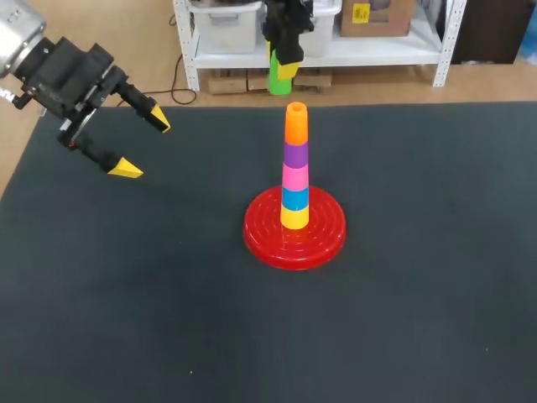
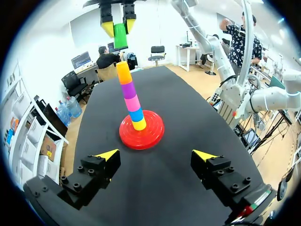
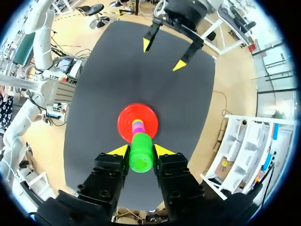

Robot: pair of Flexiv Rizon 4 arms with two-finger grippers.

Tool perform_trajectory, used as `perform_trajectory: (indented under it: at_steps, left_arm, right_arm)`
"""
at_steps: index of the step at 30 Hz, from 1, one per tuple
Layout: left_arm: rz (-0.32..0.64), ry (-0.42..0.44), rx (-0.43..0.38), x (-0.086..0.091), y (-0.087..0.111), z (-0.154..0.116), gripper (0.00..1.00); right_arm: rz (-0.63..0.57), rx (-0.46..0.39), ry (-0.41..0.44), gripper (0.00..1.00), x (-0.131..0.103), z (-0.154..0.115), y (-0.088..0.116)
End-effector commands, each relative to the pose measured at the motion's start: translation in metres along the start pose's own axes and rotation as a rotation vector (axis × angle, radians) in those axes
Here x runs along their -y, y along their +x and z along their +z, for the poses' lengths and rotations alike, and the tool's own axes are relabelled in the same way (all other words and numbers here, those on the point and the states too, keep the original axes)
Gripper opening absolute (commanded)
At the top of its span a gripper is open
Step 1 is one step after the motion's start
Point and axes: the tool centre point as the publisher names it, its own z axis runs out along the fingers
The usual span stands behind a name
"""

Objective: Pick up and stack the cylinders on the red base in this order: pink,purple,orange,green

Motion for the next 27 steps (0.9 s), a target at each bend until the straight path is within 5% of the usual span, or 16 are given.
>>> perform_trajectory:
  at_steps: [1, 27]
  left_arm:
    - [0.002, -0.003, 0.0, 0.001, 0.001, 0.001, 1.0]
    - [0.002, -0.003, 0.0, 0.001, 0.001, 0.001, 1.0]
  right_arm:
    - [0.005, -0.011, 0.011, 0.0, -0.005, 0.003, 0.003]
    - [0.058, 0.014, -0.002, 0.0, -0.023, 0.03, 0.029]
